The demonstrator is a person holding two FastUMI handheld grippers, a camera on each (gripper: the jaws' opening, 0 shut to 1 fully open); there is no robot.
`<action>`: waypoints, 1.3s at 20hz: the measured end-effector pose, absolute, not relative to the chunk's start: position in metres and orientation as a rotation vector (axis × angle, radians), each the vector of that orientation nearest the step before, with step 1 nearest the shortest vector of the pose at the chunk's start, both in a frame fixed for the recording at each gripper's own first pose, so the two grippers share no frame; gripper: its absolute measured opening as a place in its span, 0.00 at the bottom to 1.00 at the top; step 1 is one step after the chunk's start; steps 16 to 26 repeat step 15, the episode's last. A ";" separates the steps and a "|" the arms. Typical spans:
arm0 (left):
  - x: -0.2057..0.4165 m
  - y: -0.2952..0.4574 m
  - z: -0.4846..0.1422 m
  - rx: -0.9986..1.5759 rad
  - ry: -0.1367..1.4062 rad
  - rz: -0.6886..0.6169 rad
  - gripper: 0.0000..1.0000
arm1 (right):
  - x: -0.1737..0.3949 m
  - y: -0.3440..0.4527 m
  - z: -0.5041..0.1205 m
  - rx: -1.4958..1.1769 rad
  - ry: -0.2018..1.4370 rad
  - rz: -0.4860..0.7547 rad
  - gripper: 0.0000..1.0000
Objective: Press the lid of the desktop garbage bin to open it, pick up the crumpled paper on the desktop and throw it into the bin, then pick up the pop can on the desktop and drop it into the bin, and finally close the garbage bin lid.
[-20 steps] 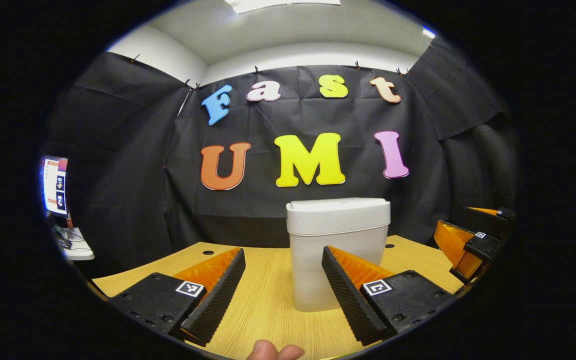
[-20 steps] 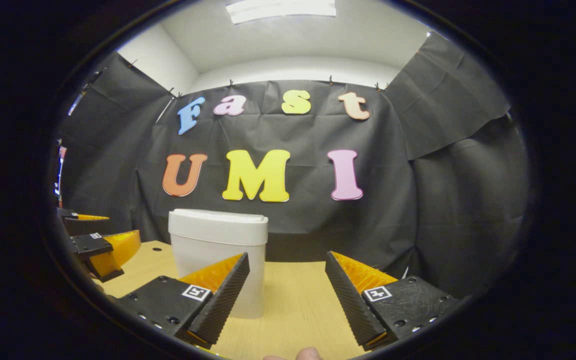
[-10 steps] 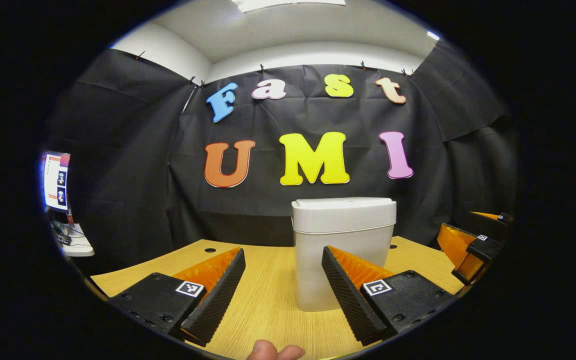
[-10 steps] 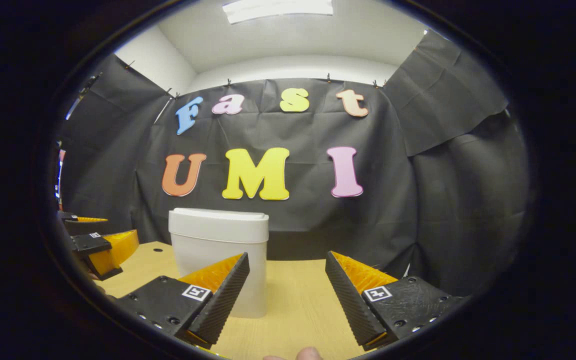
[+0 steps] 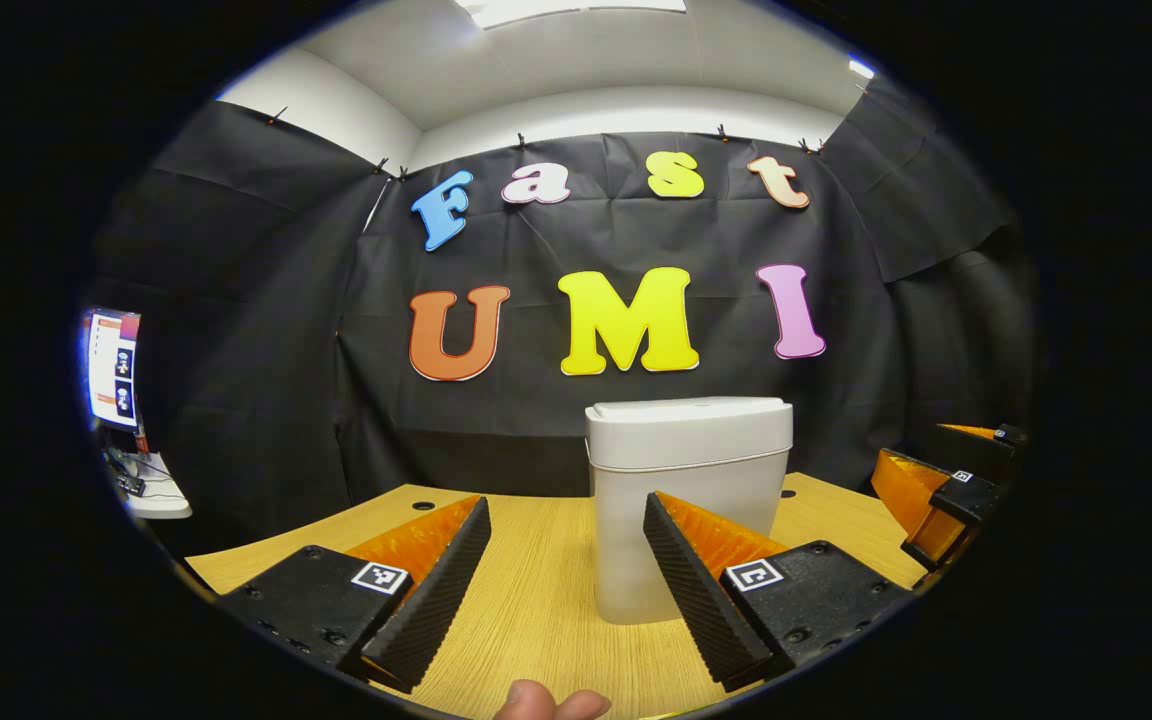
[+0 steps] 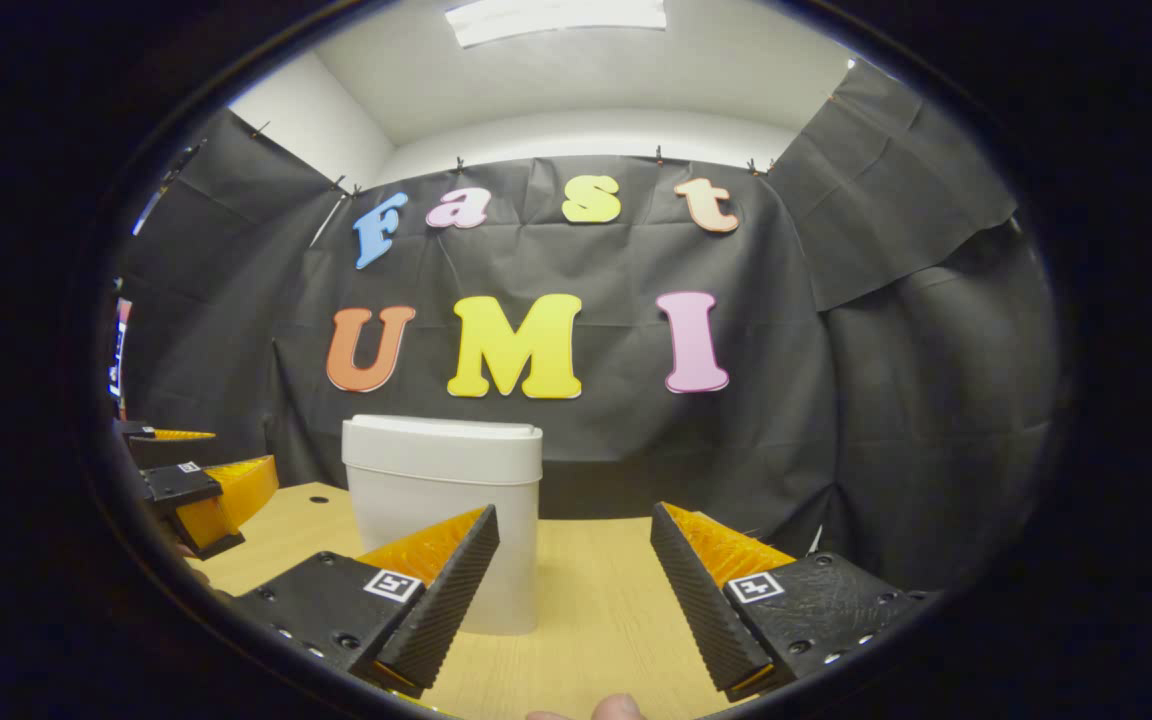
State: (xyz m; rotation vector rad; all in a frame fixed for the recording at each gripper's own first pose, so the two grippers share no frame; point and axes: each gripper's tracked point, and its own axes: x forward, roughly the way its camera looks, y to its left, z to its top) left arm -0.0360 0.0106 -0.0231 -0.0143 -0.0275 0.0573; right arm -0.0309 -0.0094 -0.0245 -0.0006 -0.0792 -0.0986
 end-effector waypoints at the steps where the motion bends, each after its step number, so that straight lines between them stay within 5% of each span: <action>1: -0.036 0.011 -0.022 -0.014 -0.028 0.057 0.99 | -0.031 -0.009 -0.025 -0.001 -0.079 -0.098 0.95; 26: -0.039 0.008 -0.021 -0.004 -0.028 0.052 0.99 | -0.033 -0.009 -0.028 0.009 -0.068 -0.095 0.95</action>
